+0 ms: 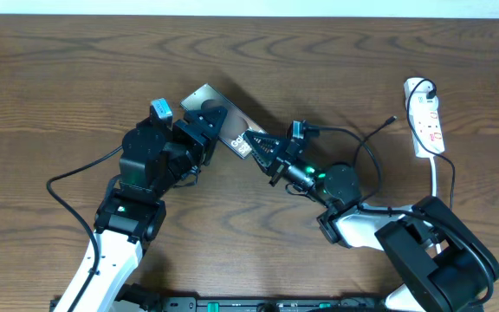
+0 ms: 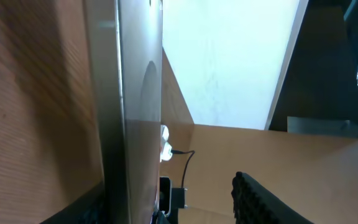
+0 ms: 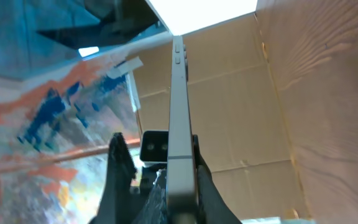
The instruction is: Plug charger to phone and switch on socket
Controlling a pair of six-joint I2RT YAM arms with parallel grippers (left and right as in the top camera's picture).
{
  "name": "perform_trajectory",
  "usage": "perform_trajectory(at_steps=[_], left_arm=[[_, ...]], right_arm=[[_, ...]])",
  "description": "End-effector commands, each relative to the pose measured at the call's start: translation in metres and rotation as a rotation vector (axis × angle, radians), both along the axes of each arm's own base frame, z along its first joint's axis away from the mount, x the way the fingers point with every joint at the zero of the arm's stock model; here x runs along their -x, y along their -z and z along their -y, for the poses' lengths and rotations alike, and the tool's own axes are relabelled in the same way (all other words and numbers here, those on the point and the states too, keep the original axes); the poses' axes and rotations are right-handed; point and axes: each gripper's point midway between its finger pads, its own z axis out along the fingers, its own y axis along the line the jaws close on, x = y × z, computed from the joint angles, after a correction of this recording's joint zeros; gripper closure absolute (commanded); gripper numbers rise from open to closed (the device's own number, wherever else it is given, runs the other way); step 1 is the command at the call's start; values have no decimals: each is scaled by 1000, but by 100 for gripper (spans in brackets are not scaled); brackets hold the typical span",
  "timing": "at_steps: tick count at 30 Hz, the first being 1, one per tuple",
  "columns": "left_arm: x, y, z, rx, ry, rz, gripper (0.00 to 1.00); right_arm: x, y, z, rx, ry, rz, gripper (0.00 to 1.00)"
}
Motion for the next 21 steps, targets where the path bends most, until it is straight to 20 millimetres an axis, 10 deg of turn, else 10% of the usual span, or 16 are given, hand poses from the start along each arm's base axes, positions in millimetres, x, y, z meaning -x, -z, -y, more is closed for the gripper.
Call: perform_trajectory(at_steps=[1,10,21], left_arm=[[-2,-4,-2,-12,-9,26,46],[-2,-4,-2,-40,0,46,49],[-4,5,-1,-50,1,22,79]], right_arm=[[14,-14,-14,-56,-64,-13,99],[22,-21,-20,-86,-93,-7,99],[22,-23,-19,-101,-91,-18,99]])
